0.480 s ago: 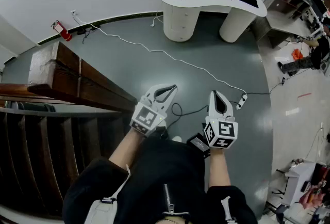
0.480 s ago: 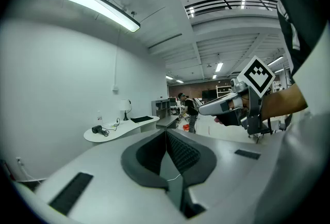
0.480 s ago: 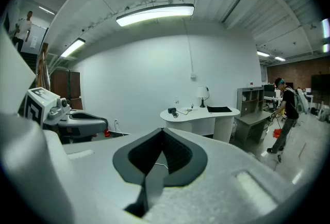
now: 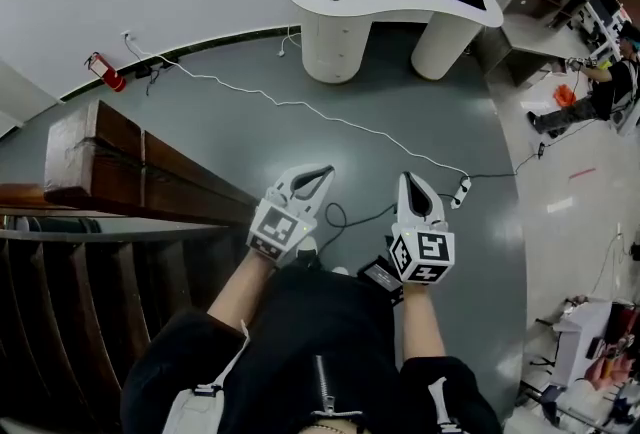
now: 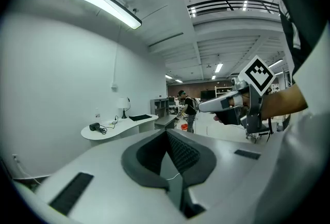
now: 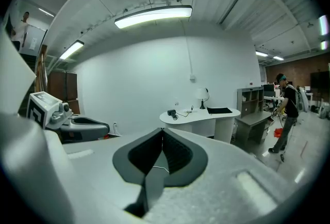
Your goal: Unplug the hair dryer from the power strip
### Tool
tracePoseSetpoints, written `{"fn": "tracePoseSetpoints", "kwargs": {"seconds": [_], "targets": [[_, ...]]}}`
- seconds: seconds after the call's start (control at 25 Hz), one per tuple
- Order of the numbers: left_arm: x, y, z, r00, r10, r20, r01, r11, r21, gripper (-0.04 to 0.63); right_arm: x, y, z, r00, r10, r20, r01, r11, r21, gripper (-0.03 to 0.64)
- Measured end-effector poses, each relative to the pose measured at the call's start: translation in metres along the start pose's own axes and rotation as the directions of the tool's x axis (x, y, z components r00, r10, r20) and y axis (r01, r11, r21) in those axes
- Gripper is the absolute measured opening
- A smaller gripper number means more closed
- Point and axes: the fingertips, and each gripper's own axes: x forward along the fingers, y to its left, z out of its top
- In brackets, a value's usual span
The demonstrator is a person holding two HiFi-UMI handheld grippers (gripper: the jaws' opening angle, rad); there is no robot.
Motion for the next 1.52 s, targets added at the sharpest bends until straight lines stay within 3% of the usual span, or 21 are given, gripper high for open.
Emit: {"fn": "tracePoseSetpoints", "kwargs": {"seconds": [0.92, 1.52], "targets": [[0.032, 0.066, -0.016, 0.995, -0.096, -0.026, 0.096, 0.995, 0.012, 0.012, 0.056, 0.008, 0.002, 0.997, -0.073, -0.018, 0.073, 0.997, 0.015, 0.005], [0.098, 0.116, -0.012, 0.996, -0.079, -0.050, 0.078, 0.997, -0.006, 0.012, 0.139, -0.024, 0.023, 1.000, -0.018, -0.025, 0.019, 1.000, 0.022, 0.005]]}}
